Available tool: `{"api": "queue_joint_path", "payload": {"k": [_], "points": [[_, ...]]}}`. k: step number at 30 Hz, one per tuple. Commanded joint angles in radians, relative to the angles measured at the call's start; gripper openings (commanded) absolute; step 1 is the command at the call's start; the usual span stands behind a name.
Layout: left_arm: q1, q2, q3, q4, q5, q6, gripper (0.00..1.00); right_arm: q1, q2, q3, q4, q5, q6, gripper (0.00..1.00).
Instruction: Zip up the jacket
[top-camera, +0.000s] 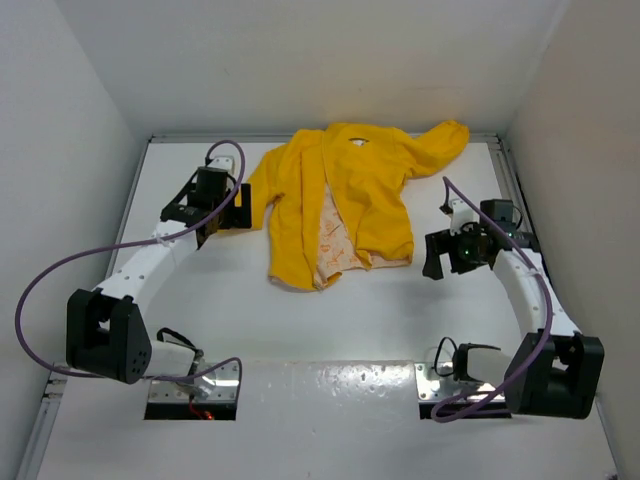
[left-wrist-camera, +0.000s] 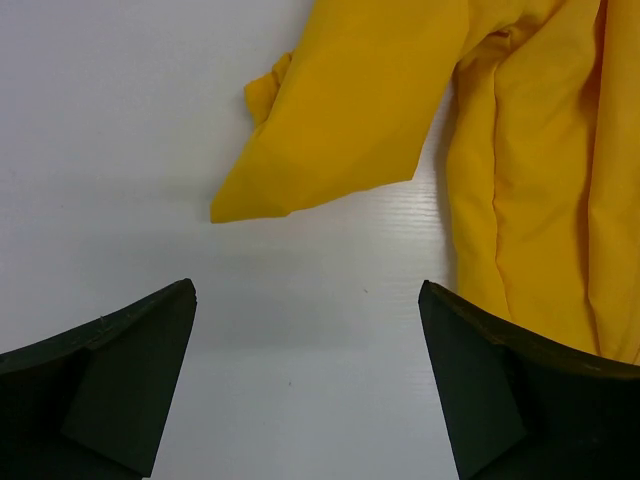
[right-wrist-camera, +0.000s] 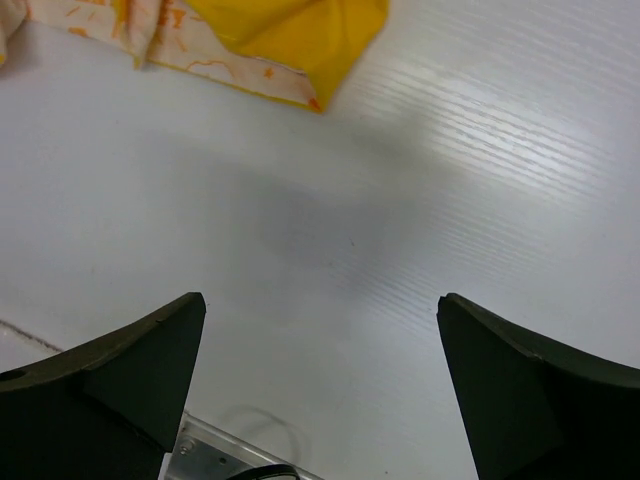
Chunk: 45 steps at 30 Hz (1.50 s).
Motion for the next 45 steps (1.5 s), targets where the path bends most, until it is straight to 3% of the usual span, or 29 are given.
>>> {"api": "queue_joint_path", "payload": {"k": [1,4,7,10,12,13,14,15,17,19,22,30,45], "points": [[0.001,-0.013,0.028,0.017,-0.045,-0.019,1.00,0.043,-0.024,0.041,-0.020,-0.109,-0.119,0.99],[0.001,-0.023,0.028,0.017,-0.071,-0.008,1.00,0.066,-0.022,0.039,0.078,-0.088,0.033,0.99],[0.001,-0.047,0.019,0.017,-0.065,0.051,1.00,0.072,0.031,0.091,0.101,-0.152,0.086,0.99],[0.001,-0.067,0.010,0.017,-0.002,0.122,1.00,0.092,0.141,0.195,0.048,-0.239,0.130,0.99],[0.001,-0.067,0.010,-0.004,0.057,0.148,1.00,0.205,0.233,0.269,-0.044,-0.204,0.127,0.98],[0.001,-0.067,0.010,-0.004,0.080,0.157,1.00,0.243,0.305,0.386,-0.111,-0.192,0.112,0.97],[0.015,-0.093,0.010,-0.004,0.105,0.171,1.00,0.277,0.333,0.419,-0.150,-0.163,0.106,0.88],[0.015,-0.105,0.010,0.006,0.140,0.171,1.00,0.396,0.375,0.453,-0.149,-0.143,0.117,0.82],[0.024,-0.128,0.010,0.016,0.140,0.153,1.00,0.496,0.421,0.464,-0.083,-0.053,0.161,0.68],[0.033,-0.138,0.021,0.016,0.125,0.127,0.98,0.621,0.457,0.478,-0.045,0.050,0.205,0.63],[0.044,-0.138,0.045,-0.003,0.075,0.075,0.96,0.698,0.583,0.554,-0.046,0.099,0.299,0.56],[0.087,-0.148,0.044,-0.012,0.079,0.002,0.96,0.781,0.778,0.722,-0.035,0.075,0.511,0.56],[0.199,-0.158,0.025,-0.003,0.108,-0.056,1.00,0.865,0.844,0.685,0.057,0.127,0.638,0.48]]}}
